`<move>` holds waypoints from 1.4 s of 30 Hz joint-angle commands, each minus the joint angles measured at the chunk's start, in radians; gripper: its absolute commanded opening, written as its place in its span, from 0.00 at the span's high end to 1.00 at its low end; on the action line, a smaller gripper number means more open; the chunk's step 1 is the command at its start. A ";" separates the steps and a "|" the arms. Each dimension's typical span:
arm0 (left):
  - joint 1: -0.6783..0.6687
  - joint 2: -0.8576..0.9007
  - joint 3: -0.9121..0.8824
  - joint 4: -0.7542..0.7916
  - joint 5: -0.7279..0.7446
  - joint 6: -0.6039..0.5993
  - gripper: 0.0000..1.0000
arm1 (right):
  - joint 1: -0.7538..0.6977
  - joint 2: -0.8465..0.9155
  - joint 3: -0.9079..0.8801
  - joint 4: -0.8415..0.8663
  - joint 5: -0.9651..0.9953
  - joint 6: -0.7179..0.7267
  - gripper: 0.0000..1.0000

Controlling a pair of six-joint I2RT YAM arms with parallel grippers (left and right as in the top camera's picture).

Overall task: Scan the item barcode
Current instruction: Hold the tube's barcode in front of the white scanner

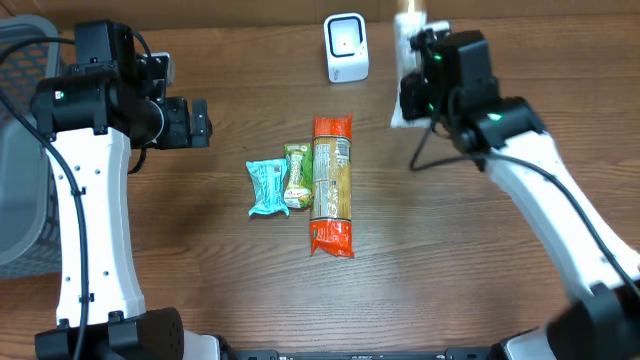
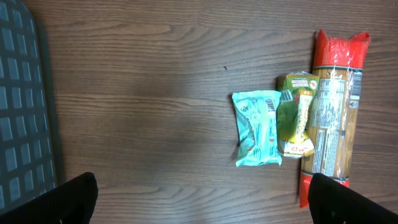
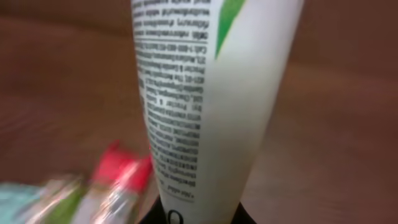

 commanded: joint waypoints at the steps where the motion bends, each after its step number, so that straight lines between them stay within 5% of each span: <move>1: 0.008 0.003 -0.003 0.002 0.011 0.023 0.00 | 0.011 0.114 0.038 0.152 0.350 -0.179 0.96; 8: 0.008 0.003 -0.003 0.002 0.011 0.023 0.01 | 0.037 0.276 0.038 0.517 0.373 -0.715 0.96; 14: 0.008 0.003 -0.003 0.002 0.011 0.023 0.00 | 0.063 0.423 0.048 0.857 0.433 -1.004 0.96; 22: 0.008 0.003 -0.003 0.002 0.011 0.023 0.00 | 0.067 0.617 0.126 0.997 0.435 -1.344 0.96; 42: 0.008 0.003 -0.003 0.002 0.011 0.023 0.00 | 0.058 0.705 0.140 1.143 0.422 -1.385 0.96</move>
